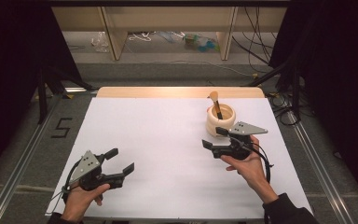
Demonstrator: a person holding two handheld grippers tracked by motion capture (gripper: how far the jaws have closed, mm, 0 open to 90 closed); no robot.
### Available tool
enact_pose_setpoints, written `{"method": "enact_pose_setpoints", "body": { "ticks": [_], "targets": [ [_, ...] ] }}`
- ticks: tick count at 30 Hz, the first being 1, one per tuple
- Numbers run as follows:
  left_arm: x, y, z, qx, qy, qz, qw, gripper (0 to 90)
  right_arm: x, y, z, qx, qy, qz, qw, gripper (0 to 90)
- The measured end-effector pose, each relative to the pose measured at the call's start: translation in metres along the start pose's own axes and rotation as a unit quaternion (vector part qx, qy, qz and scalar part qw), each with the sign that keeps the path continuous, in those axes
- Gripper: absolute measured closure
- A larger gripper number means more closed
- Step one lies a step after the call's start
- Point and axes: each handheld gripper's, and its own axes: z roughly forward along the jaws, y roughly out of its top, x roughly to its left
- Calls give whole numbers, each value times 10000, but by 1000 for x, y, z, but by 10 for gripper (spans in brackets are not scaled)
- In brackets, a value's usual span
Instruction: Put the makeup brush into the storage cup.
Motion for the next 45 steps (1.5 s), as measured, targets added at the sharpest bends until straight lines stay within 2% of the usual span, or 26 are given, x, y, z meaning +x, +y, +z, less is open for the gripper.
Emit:
{"method": "enact_pose_setpoints", "body": {
  "ticks": [10,11,13,14,16,18,22,24,25,27,30,31,34,40,45],
  "targets": [
    [0,0,0,2,1,-11,10000,165,8,-7,-4,-51,113,48,9999,233],
    [0,0,0,10,4,-2,10000,165,8,-7,-5,11,86,43,10000,231],
    [0,0,0,6,1,-5,10000,165,10,-9,-6,-50,84,34,9999,225],
    [0,0,0,5,2,-8,10000,165,11,-9,-7,20,116,69,9999,221],
    [0,0,0,14,6,-2,10000,165,12,-11,-6,-73,142,63,9999,213],
    [0,0,0,14,3,-4,10000,165,13,-12,-8,29,100,37,9999,204],
    [0,0,1,17,-14,25,10000,165,15,-13,-10,-28,33,111,9999,161],
    [0,0,1,17,-14,24,10000,165,16,-15,-9,-105,86,112,9998,163],
    [0,0,1,17,-14,24,10000,165,16,-15,-11,-11,55,91,9999,162],
    [0,0,1,16,-16,22,10000,165,18,-16,-11,6,68,102,9999,162],
    [0,0,1,16,-15,24,10000,165,20,-18,-10,-66,54,81,9999,160],
    [0,0,1,18,-15,26,10000,165,20,-18,-11,7,43,36,10000,160],
    [0,0,1,19,-18,29,10000,165,21,-20,-12,-81,69,77,9999,160],
    [0,-1,1,20,-14,26,10000,165,24,-23,-14,36,43,42,10000,159],
    [0,-1,1,20,-18,36,10000,165,27,-26,-14,14,95,22,10000,159]
  ]
}}
